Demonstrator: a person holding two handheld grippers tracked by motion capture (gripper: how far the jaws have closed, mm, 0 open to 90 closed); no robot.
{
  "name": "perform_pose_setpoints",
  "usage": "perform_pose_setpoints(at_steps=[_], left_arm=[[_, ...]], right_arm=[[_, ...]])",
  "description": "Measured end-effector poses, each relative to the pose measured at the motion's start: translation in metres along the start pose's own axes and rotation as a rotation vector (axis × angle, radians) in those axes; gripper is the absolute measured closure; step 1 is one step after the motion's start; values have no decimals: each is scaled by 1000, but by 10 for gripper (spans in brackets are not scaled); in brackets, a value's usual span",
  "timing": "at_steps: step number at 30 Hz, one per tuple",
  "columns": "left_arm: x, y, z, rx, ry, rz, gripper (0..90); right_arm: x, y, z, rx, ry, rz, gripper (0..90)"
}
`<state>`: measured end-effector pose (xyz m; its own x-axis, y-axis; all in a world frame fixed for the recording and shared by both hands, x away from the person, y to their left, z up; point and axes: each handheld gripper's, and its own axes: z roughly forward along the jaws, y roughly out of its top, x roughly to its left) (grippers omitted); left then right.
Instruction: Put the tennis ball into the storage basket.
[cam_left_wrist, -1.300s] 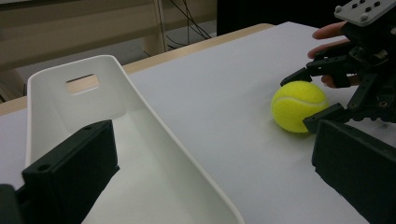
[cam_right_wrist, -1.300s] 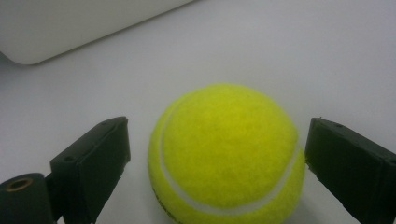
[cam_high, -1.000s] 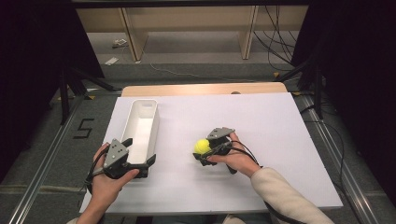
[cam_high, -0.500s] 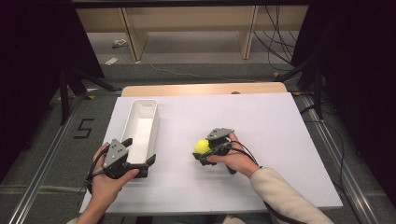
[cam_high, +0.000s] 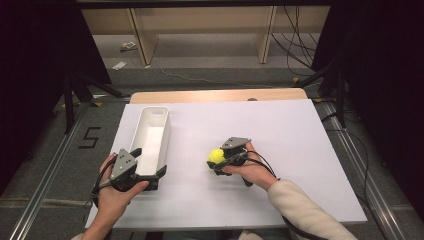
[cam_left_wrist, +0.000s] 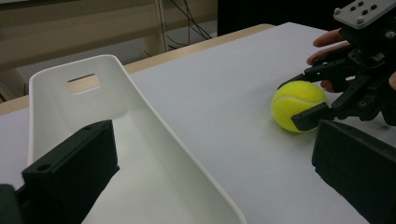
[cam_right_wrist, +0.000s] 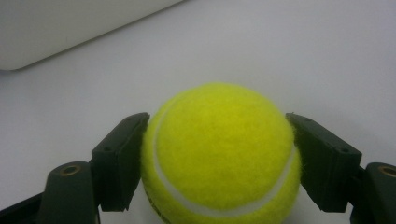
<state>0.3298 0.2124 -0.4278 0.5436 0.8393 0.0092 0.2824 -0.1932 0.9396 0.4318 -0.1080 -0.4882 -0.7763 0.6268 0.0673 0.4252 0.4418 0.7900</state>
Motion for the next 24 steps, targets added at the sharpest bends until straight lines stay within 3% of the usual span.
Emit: perform_pose_setpoints(at_steps=[24], left_arm=[[1, 0, -1, -2, 0, 2, 0]], right_arm=[[-3, 6, -8, -38, -18, -16, 266]])
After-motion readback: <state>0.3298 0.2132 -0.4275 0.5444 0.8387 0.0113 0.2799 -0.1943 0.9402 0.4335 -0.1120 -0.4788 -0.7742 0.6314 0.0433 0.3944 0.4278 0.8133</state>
